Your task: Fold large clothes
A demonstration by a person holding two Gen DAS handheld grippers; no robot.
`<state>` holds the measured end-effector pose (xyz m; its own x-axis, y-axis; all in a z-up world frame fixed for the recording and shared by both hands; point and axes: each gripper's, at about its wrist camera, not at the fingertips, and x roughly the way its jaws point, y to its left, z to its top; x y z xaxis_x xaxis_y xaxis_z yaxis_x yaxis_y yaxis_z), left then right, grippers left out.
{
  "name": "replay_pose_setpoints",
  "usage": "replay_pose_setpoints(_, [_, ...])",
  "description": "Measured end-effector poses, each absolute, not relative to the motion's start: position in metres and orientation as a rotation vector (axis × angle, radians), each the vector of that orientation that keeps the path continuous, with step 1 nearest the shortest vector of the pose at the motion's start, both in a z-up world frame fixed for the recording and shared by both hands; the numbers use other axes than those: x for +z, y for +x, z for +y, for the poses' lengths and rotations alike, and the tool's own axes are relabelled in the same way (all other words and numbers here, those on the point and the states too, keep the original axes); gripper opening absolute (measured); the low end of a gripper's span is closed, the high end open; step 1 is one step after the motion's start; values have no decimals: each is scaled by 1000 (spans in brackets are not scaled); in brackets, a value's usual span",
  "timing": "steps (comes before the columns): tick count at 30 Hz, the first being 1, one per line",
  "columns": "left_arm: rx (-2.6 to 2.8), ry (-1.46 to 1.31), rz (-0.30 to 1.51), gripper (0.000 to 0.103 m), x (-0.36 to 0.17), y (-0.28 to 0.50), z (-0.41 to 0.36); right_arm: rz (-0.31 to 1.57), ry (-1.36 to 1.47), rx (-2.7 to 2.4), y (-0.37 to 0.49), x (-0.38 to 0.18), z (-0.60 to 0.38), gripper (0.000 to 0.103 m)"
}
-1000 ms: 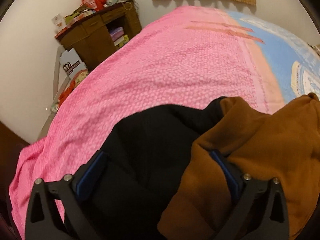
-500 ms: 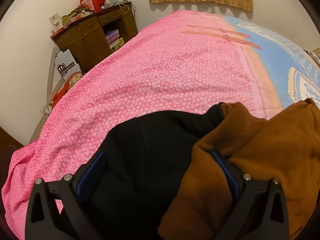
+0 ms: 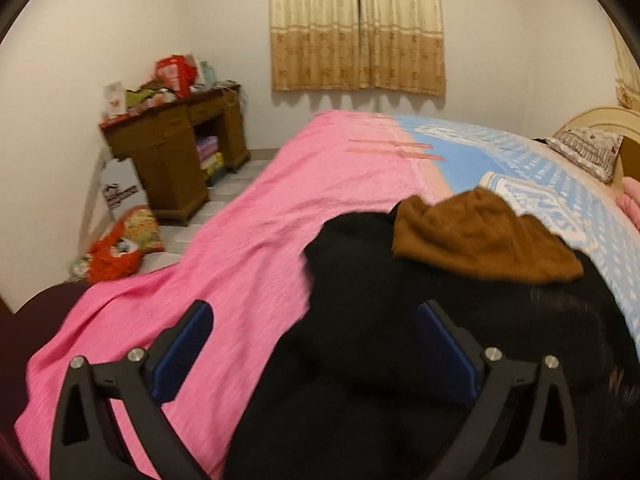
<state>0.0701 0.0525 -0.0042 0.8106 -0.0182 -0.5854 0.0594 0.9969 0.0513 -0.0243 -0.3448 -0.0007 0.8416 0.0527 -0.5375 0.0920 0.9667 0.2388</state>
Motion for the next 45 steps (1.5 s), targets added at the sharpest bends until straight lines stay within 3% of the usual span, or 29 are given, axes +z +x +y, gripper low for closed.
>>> replay_pose_setpoints(7, [-21,-26,714,103,-34,22,72,554,328,-89,-99,-15,-336,63])
replay_pose_setpoints(20, [-8,64,776,103,-78,-24,57,756,435,-90,-123,-99,-308,63])
replay_pose_setpoints(24, [45,247,712,103,-94,-40,38,725,444,-99,-144,-105,-303,63])
replay_pose_setpoints(30, [18,220,709,103,-89,-51,45,729,335,-151,-158,-109,-280,64])
replay_pose_setpoints(33, [2,197,709,103,-87,-56,51,734,326,-152,-162,-110,-275,69])
replay_pose_setpoints(42, [25,239,700,103,-95,-59,40,754,338,-168,-163,-111,-274,71])
replay_pose_setpoints(45, [9,223,707,103,-93,-61,43,758,328,-163,-158,-112,-271,80])
